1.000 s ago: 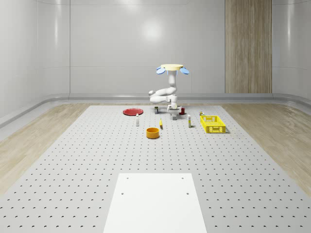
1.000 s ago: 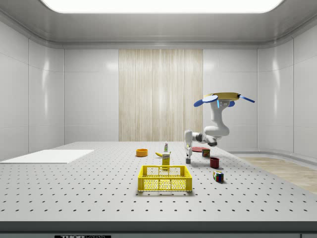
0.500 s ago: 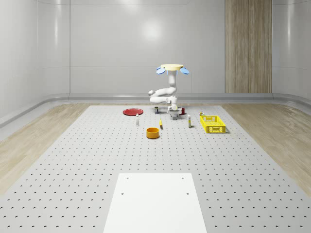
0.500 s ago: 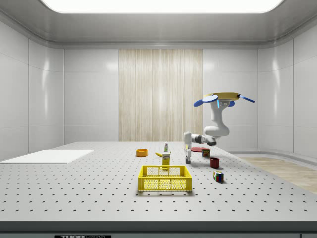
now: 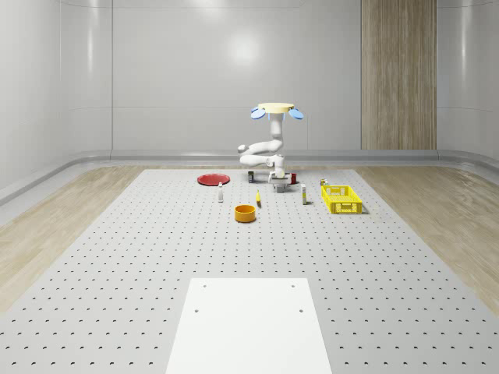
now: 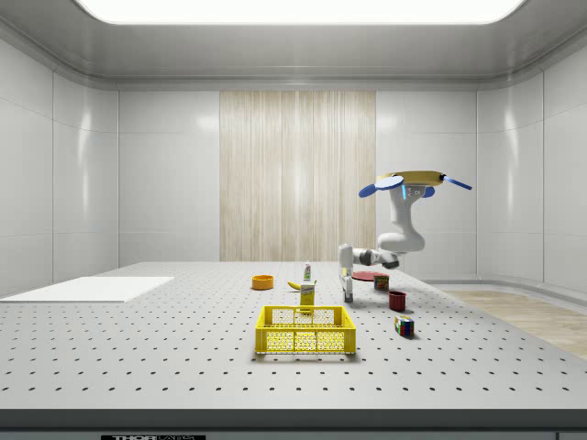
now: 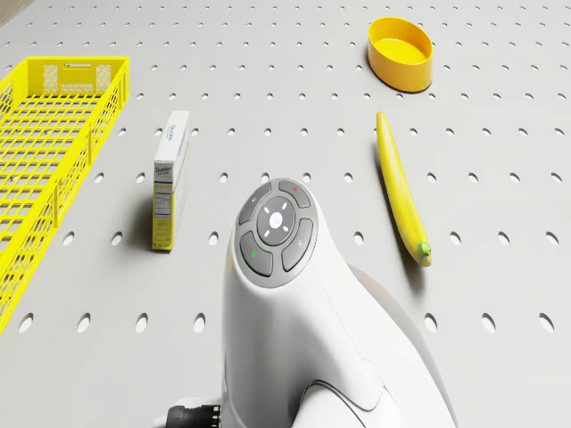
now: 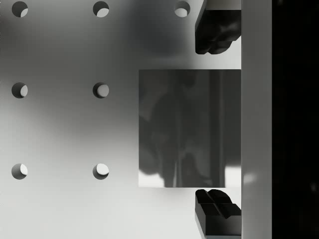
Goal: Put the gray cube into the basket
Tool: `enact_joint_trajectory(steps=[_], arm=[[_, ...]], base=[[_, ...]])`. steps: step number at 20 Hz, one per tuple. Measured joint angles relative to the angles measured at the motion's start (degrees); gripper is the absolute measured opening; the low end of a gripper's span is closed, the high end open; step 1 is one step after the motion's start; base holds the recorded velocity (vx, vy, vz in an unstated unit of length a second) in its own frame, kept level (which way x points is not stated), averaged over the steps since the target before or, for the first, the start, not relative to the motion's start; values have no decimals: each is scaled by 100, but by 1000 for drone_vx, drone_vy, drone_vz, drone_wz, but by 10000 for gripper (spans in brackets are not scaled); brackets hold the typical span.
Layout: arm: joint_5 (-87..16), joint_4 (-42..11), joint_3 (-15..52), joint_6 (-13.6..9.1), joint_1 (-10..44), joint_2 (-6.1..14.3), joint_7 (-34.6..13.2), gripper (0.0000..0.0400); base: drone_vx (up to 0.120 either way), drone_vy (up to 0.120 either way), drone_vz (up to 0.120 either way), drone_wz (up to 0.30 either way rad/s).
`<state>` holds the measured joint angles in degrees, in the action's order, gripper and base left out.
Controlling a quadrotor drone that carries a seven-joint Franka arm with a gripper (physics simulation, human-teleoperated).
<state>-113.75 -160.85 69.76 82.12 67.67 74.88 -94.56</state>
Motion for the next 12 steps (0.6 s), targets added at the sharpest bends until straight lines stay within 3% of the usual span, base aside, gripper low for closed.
enact_joint_trajectory(steps=[4, 7, 12], arm=[[11, -52, -22, 65, -44, 83, -11, 400], [25, -68, -25, 105, -51, 131, -21, 321], [52, -76, -19, 165, -41, 199, -40, 270]], base=[[0, 0, 0, 0], [0, 0, 0, 0], [0, 0, 0, 0]])
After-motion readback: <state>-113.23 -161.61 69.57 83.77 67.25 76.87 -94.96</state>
